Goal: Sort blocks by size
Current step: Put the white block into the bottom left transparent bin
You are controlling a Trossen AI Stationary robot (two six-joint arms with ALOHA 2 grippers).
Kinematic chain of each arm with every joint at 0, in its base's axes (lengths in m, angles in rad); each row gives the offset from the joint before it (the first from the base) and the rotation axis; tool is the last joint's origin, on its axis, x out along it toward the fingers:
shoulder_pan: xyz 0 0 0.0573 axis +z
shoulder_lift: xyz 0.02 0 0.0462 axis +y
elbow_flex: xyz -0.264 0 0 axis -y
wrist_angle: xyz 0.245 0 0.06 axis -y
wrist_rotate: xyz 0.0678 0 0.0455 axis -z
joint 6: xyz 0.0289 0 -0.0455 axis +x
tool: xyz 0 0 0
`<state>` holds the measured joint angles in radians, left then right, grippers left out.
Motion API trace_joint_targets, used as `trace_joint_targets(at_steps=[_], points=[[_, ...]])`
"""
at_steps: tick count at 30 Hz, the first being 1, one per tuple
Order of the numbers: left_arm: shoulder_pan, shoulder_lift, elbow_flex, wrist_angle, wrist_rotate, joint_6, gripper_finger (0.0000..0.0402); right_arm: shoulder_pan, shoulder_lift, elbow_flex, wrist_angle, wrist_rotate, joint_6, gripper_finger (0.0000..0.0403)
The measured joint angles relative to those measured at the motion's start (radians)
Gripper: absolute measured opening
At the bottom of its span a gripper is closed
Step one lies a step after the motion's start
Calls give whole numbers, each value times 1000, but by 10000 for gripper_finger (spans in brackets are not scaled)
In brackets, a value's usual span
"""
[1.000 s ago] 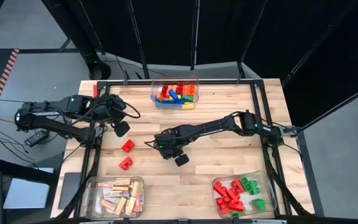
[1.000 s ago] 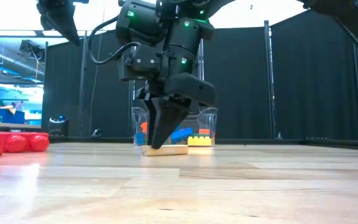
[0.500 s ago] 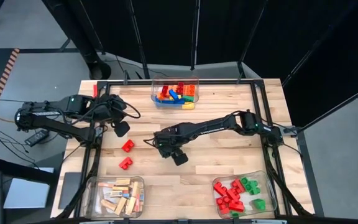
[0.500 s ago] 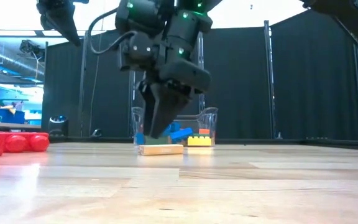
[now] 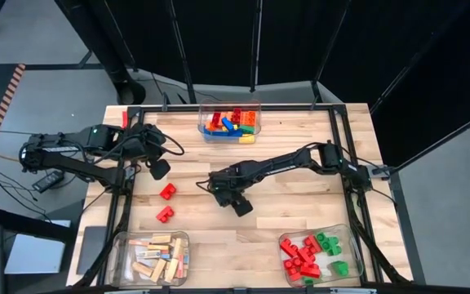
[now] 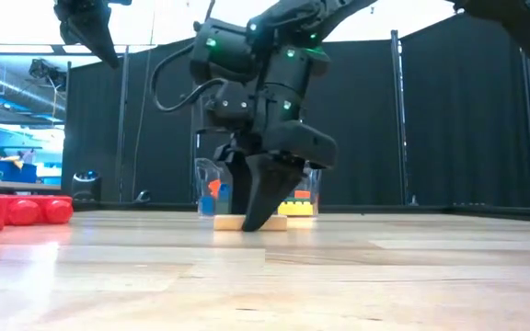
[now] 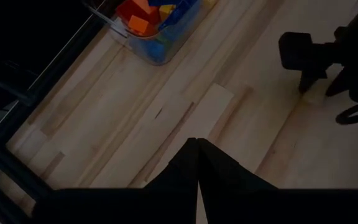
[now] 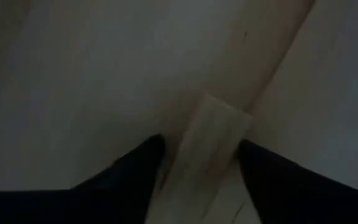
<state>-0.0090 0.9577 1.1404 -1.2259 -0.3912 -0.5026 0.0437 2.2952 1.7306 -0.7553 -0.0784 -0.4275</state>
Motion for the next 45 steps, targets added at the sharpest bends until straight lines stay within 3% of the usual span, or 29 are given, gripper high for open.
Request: trace_joint_targets(at_steps=[5, 11, 14, 17, 21, 25, 28, 32, 37, 41, 45], points=[[0, 0, 0, 0, 0, 0, 13, 14, 1, -7, -1, 42, 13, 112], [0, 0, 0, 0, 0, 0, 13, 32, 0, 18, 16, 81, 125, 115], [0, 0, 0, -4, 0, 0, 13, 51, 1, 90, 4, 83, 143, 115], [0, 0, 0, -3, -1, 1, 13, 77, -13, 206, 102, 65, 172, 115], [0, 0, 0, -4, -9, 13, 13, 115, -24, 349, 321, -11, 225, 115], [0, 0, 0, -9, -11, 17, 13, 152, -20, 362, 553, -40, 178, 115], [0, 0, 0, -8, -12, 20, 13, 160, -9, 363, 594, -146, 164, 115], [0, 0, 0, -9, -12, 20, 13, 149, 68, 363, 733, -330, 270, 115], [0, 0, 0, -2, -10, 0, 13, 159, 162, 363, 979, -444, 483, 115], [-1, 0, -1, -10, 14, -2, 13, 161, 211, 363, 1061, -469, 640, 115], [-3, 0, -1, -18, 26, -1, 13, 158, 210, 363, 1048, -429, 654, 115]])
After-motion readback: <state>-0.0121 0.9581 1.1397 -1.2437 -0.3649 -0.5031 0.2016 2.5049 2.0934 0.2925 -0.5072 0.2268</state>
